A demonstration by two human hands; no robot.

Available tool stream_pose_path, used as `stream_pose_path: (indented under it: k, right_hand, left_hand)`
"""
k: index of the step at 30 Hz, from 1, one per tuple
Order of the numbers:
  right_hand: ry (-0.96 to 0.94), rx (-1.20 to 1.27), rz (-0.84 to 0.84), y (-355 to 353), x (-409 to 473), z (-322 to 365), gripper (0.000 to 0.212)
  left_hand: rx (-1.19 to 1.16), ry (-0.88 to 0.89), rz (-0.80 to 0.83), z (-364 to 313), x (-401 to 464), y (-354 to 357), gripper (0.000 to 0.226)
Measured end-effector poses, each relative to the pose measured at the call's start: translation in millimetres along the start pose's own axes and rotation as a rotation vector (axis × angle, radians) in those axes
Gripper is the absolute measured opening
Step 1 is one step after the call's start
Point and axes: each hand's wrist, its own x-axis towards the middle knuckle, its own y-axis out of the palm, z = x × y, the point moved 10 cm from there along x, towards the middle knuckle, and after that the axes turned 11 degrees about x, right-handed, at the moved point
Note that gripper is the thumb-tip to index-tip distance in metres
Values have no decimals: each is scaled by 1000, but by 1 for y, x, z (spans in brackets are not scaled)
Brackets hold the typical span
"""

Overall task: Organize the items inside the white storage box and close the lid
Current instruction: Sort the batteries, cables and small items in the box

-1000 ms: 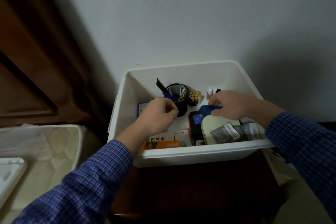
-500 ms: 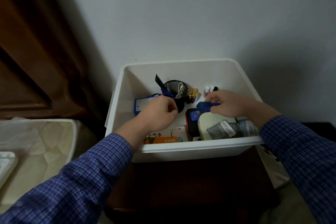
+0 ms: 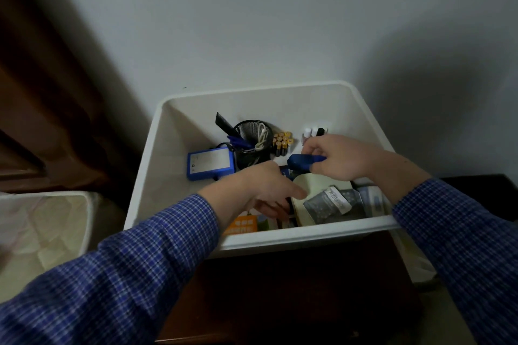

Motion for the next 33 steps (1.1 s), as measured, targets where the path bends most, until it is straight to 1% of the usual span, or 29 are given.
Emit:
stream_pose_path:
  k: [3,6,9,10,13,18,19,20,22,24,27,29,33]
  right_hand:
    - [12,-67,12,0,0,-1,12]
    - [15,-89,-36,-5,0,-3,14]
    - [24,-78,-74,-8,0,-4,25]
    - [13,-71,-91,-10,0,-4,25]
    - [-38,-41,-167,-18,-3,2,21]
    - [-171,0,-291,-31,-14,27,23]
    - [-209,11,-305,-32,-17,34,23]
    - [-242,27,-306,-33,-20,43,23]
    - [-293,56,-252,-30,-23,63,25]
    - [-329,75,-121,-17,-19,87,26]
    - [-364,-60,52,13,-2,124,22]
    - [-360,-121,114,33,12,140,21]
    - [-382,-205,179,76,33,157,20]
  left_hand:
    - [2,31,-15,-2,1,-2,23]
    - [40,51,4,-6,-1,0,27]
    - [57,59,15,-7,-1,0,28]
    - [65,61,6,-7,-1,-2,27]
    - [92,95,-89,-8,-6,-19,25]
    - [-83,242,-327,-3,-38,-75,16]
    - [-108,268,-361,1,-47,-87,21]
    - [-126,298,-378,5,-55,-97,31]
    - [-114,376,-385,8,-71,-115,45]
    - [56,411,-388,10,-83,-127,44]
    - [458,304,-392,26,-88,-136,39]
    - [637,256,-361,37,-89,-137,36]
    - [878,264,-373,41,-86,-126,22]
